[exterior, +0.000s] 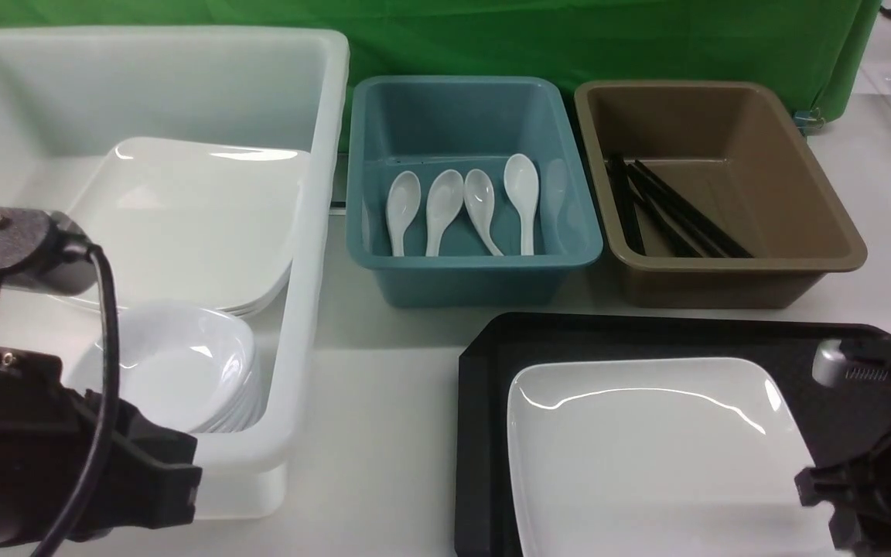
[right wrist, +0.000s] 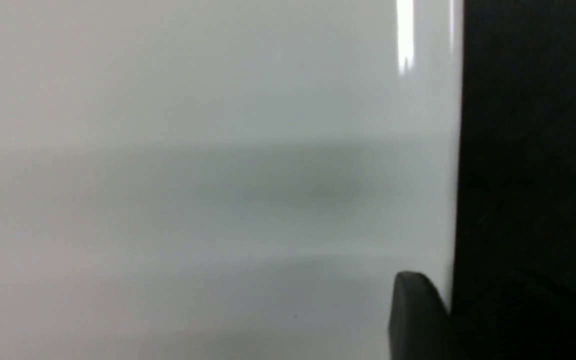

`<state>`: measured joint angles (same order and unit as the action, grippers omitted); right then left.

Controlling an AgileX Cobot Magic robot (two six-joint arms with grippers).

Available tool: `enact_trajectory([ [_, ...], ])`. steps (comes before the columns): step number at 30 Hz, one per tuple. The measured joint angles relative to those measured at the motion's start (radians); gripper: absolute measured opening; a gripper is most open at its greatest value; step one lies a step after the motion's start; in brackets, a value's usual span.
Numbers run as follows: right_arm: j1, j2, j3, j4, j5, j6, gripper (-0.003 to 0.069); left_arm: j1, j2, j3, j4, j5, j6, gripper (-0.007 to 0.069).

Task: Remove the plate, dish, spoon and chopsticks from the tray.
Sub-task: Use the right arm to grab a plate from the dinner plate

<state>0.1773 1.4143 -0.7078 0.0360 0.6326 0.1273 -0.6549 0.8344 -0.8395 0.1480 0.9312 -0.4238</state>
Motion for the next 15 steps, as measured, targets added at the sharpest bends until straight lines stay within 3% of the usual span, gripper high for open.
enact_trajectory([
  [3,-0.027,0.002,-0.111,-0.002,0.054,-0.031,0.0402,0.000,0.000,0.000,0.000,0.002,-0.004,0.0008],
  [7,-0.113,0.011,-0.219,0.022,0.102,-0.088,0.0414,0.000,0.000,0.000,-0.001,0.019,-0.021,0.0008],
  [10,-0.241,0.055,-0.321,0.186,0.198,-0.248,0.0365,0.000,0.000,0.000,-0.004,0.038,-0.040,0.0008],
  [12,-0.340,0.113,-0.388,0.366,0.289,-0.400,0.0303,0.000,0.000,0.000,-0.013,0.045,-0.048,0.0008],
  [15,-0.423,0.205,-0.454,0.519,0.380,-0.520,0.0248,0.000,0.000,0.000,-0.020,0.046,-0.052,0.0008],
])
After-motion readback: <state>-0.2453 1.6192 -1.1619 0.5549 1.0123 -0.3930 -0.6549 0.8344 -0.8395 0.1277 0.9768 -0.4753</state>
